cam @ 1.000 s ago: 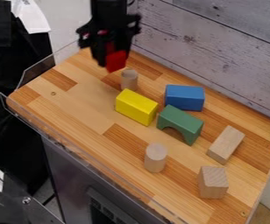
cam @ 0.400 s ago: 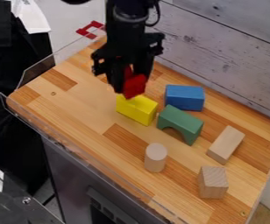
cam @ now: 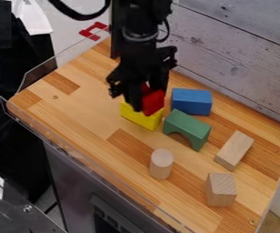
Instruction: Put the red arch on top of the yellow rectangular block
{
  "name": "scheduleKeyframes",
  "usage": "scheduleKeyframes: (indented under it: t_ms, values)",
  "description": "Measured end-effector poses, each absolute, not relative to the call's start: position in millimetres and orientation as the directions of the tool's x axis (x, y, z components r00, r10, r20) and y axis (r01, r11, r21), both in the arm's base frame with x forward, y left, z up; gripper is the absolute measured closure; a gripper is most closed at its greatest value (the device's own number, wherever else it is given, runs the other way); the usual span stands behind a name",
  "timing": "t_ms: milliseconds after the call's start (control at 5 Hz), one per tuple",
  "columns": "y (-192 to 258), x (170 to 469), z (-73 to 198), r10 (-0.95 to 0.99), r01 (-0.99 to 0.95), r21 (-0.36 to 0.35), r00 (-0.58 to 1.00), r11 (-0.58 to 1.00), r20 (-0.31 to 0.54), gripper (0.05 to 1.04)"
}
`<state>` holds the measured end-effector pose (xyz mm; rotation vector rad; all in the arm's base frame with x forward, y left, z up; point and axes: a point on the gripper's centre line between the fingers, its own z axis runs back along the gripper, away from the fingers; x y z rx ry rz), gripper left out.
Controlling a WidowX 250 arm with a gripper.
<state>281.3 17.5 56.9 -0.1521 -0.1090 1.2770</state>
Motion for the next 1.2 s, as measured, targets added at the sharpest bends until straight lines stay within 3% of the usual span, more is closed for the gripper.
scheduleKeyframes:
  t_ms: [600,1200]
  values:
    - [28,297,51,0.985,-0.961,-0.235,0.165,0.147,-0.056,0.521]
    - [31,292,46,0.991,-0.978,-0.184,0.113,0.100,-0.066,0.521]
